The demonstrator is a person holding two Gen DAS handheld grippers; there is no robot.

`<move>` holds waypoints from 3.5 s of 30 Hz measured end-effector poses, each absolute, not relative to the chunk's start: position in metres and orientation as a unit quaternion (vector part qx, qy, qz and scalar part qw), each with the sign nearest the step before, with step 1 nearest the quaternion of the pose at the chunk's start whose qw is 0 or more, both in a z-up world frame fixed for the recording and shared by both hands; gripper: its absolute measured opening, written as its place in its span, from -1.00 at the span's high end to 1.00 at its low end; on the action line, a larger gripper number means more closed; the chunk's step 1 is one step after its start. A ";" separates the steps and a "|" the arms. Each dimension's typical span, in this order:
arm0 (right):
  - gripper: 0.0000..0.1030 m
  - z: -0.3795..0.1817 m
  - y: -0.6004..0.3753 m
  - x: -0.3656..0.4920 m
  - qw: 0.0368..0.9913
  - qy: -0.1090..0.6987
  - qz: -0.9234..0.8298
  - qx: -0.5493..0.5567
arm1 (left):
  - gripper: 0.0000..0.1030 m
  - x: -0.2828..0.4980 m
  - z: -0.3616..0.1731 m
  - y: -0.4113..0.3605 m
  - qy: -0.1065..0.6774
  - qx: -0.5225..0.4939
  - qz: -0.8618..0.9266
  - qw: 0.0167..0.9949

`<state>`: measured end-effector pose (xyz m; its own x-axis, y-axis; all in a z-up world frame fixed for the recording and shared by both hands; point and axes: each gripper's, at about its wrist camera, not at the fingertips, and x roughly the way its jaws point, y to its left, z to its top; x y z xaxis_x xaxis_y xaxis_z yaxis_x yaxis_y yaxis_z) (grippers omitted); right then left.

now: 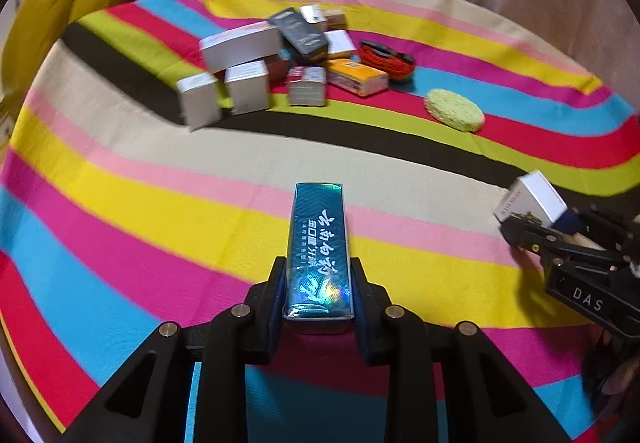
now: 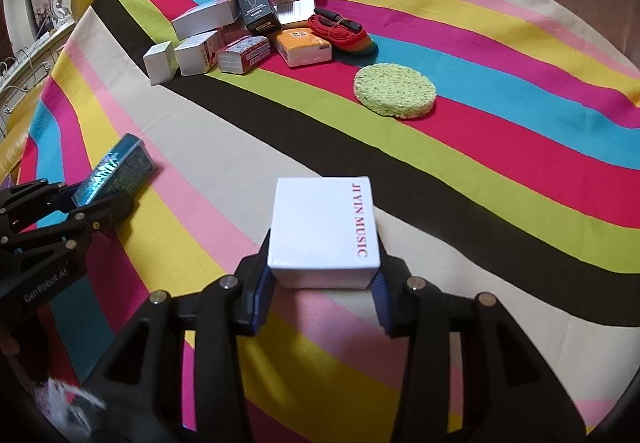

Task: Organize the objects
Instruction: 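Carry the teal box and white cube box over the storage box, then open both tools to release the teal box and cube box into the box, then grasp a small white box with the left tool while the right tool grasps the green sponge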

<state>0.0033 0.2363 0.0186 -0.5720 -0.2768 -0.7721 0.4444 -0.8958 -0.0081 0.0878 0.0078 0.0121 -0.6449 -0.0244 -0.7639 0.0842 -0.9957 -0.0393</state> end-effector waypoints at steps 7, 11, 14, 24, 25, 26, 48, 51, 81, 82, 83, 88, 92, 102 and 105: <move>0.11 0.021 0.236 0.048 0.215 0.076 -0.877 0.422 | 0.42 0.144 0.022 -0.017 0.052 0.389 -0.919 0.042; 0.11 0.028 0.225 0.060 0.230 0.076 -0.876 0.416 | 0.42 0.163 0.023 -0.033 0.065 0.386 -0.919 0.048; 0.11 0.033 0.212 0.068 0.244 0.085 -0.875 0.410 | 0.42 0.176 0.025 -0.042 0.075 0.382 -0.920 0.053; 0.11 0.046 0.164 0.104 0.301 0.120 -0.860 0.394 | 0.42 0.219 0.036 -0.061 0.084 0.361 -0.926 0.064; 0.11 0.045 0.159 0.107 0.305 0.122 -0.858 0.395 | 0.42 0.224 0.037 -0.063 0.087 0.359 -0.927 0.064; 0.11 0.045 0.155 0.110 0.310 0.124 -0.856 0.395 | 0.42 0.228 0.039 -0.066 0.088 0.355 -0.928 0.066; 0.11 0.075 0.036 0.225 0.484 0.226 -0.778 0.331 | 0.42 0.355 0.073 -0.168 0.182 0.272 -0.929 0.174; 0.11 0.076 0.017 0.243 0.507 0.247 -0.761 0.320 | 0.42 0.373 0.071 -0.182 0.184 0.267 -0.924 0.200; -0.65 0.056 0.025 0.156 0.461 0.143 -0.792 0.374 | -0.72 0.346 0.067 -0.202 0.203 0.281 -0.893 0.287; -0.65 0.050 0.046 0.134 0.420 0.134 -0.812 0.383 | -0.75 0.325 0.066 -0.186 0.189 0.292 -0.902 0.255; -0.65 0.045 0.061 0.117 0.390 0.126 -0.824 0.390 | -0.77 0.301 0.063 -0.169 0.174 0.306 -0.911 0.216; -0.65 0.020 0.149 0.039 0.252 0.096 -0.870 0.413 | -0.77 0.187 0.040 -0.101 0.113 0.359 -0.920 0.110; -0.66 0.009 0.203 -0.023 0.183 0.065 -0.878 0.437 | -0.77 0.113 0.018 -0.079 0.088 0.401 -0.907 0.095; -1.00 0.005 0.212 -0.145 0.138 0.059 -0.869 0.472 | -0.97 0.058 -0.005 -0.069 0.064 0.448 -0.886 0.099; -1.00 0.006 0.200 -0.171 0.124 0.072 -0.869 0.474 | -1.00 0.055 -0.007 -0.066 0.053 0.454 -0.884 0.101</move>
<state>-0.1711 0.1995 0.0065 -0.5206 -0.1472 -0.8410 0.2841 -0.9588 -0.0080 0.0547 -0.0656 -0.0067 -0.5669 -0.1294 -0.8136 0.2259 -0.9741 -0.0025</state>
